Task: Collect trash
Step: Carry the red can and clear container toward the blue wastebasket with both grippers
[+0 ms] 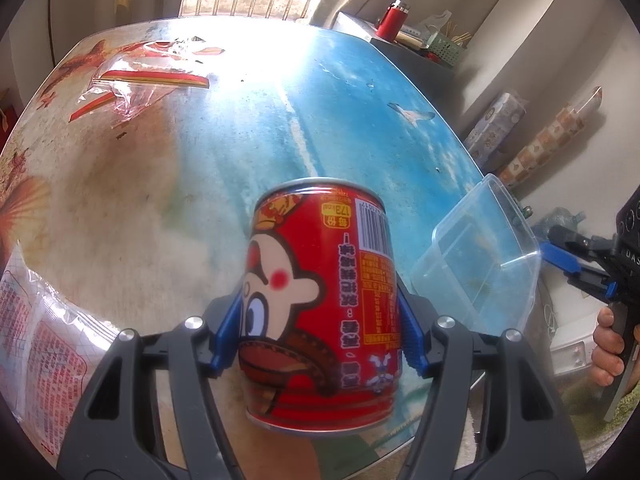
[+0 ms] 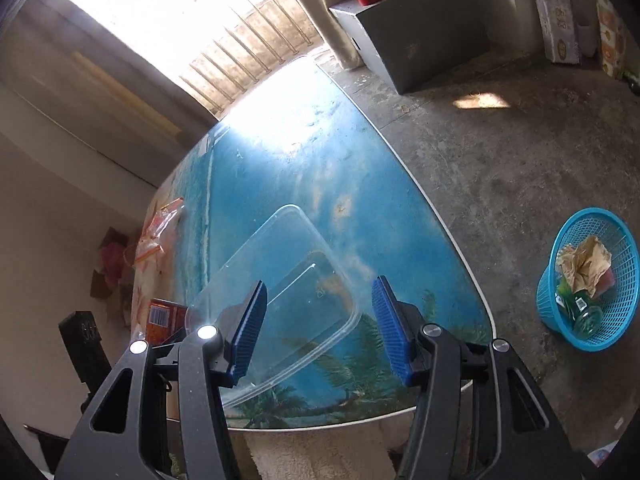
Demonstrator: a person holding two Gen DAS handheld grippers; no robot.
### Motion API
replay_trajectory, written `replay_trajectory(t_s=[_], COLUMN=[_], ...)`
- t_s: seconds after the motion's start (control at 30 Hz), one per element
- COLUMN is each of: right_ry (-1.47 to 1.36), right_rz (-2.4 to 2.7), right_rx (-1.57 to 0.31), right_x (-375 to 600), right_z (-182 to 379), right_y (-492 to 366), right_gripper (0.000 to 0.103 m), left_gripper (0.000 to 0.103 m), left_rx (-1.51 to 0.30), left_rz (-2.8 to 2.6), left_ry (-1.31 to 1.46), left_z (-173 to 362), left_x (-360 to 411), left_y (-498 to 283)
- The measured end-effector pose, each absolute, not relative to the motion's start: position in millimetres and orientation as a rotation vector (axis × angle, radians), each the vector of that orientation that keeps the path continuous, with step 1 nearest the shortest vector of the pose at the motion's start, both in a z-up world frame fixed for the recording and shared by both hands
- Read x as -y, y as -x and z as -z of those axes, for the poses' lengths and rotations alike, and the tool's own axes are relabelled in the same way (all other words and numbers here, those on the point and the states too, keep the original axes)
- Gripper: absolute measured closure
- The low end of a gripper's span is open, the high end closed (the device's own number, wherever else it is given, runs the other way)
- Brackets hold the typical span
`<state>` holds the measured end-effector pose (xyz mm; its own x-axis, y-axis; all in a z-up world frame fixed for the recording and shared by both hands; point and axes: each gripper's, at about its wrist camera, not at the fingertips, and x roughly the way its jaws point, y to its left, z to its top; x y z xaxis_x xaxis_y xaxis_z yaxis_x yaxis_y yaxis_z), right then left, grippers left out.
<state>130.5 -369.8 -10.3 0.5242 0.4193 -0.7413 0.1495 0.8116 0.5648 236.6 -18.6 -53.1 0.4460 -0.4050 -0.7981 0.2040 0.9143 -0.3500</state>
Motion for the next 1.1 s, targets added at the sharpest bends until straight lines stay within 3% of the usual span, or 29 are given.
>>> replay_trajectory(t_s=[0.23,0.4,0.57,0.83,0.93,1.1], right_ry=[-0.742,-0.68,-0.426,-0.347,-0.354,-0.364], right_rz=[-0.171,-0.135,-0.083,-0.056,-0.071,-0.07], right_rx=[-1.093,-1.121,-1.096,-1.098,-1.091,-1.081], right_x=[350.6,335.1,319.1,316.6,318.2,317.6], right_z=[40.0,50.5,41.1,42.1,44.3,38.5], right_y=[-115.7,-135.0,-154.1,-161.2,-153.7,-140.5], right_gripper=[0.05,0.069,0.091,0.091,0.098,0.098], left_gripper=[0.042,0.042,0.042,0.042,0.041,0.041], left_rx=[-1.044,-1.046,-1.05,-1.049,-1.047,-1.067], left_rz=[0.389,0.394,0.397,0.402,0.401,0.4], left_ry=[0.23,0.24,0.237,0.237,0.234,0.218], left_z=[53.6,54.2,53.7,53.2,53.3,52.2], left_x=[14.9,13.3,13.6,13.6,13.9,16.3], left_y=[-238.7,-236.9,-237.3,-238.6,-237.6,-231.1])
